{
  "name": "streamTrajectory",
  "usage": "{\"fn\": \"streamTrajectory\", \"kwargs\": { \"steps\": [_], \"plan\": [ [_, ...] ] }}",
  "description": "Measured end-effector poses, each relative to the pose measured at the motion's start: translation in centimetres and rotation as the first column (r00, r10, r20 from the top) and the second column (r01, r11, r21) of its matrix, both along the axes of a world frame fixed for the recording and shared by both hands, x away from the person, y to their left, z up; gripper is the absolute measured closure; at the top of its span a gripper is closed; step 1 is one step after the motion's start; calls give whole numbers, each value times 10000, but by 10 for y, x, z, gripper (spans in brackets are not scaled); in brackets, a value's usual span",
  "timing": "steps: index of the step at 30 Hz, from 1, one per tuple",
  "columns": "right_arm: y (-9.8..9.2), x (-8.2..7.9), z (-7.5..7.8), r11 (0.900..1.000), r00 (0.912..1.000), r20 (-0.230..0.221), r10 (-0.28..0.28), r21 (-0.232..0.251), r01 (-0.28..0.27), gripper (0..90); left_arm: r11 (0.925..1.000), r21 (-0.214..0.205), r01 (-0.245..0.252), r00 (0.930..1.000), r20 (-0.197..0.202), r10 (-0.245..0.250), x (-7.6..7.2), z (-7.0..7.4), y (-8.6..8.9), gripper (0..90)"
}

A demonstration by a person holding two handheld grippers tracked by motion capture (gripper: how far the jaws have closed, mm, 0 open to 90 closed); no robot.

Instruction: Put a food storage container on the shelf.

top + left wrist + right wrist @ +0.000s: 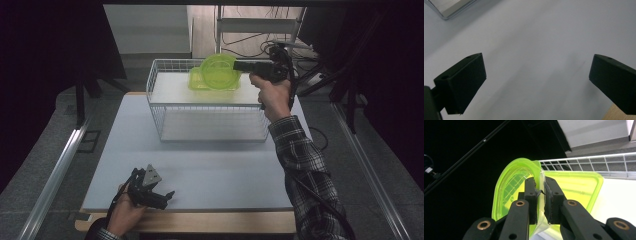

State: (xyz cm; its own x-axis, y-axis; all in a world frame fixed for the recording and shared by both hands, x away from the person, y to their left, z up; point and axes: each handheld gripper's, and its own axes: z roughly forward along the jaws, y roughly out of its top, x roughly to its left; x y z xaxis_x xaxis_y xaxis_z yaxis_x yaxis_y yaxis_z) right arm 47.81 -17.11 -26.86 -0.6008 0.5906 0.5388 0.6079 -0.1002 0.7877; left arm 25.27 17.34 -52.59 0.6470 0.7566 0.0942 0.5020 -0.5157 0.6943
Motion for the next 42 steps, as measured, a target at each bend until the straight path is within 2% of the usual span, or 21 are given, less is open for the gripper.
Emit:
{"fn": "streamTrajectory", "kwargs": {
  "steps": [7,18,21,23,28,37,42],
  "plan": [
    [10,13,2,9993,9993,-25,-372,4,372,809,10000,33,-7,10000,-25,7,0,0,1,8],
    [24,25,-1,9979,9978,-147,-640,-91,639,802,9999,112,47,10000,-58,-46,0,-1,1,9],
    [25,26,-1,9968,9973,-59,-730,-316,728,785,9999,138,56,10000,-66,-55,0,-1,0,9],
    [27,25,0,9923,9954,137,-953,-786,961,756,9999,142,61,10000,-75,-60,0,-1,0,9],
    [29,25,0,9829,9917,380,-1232,-1332,1272,727,9998,193,85,9999,-102,-83,0,-1,0,9],
    [31,25,-3,9797,9906,440,-1293,-1488,1345,695,9996,249,99,9999,-145,-95,0,-2,0,10],
    [29,22,1,9802,9902,641,-1241,-1471,1324,615,9996,277,110,9998,-140,-106,0,-2,-1,10]
  ]
}}
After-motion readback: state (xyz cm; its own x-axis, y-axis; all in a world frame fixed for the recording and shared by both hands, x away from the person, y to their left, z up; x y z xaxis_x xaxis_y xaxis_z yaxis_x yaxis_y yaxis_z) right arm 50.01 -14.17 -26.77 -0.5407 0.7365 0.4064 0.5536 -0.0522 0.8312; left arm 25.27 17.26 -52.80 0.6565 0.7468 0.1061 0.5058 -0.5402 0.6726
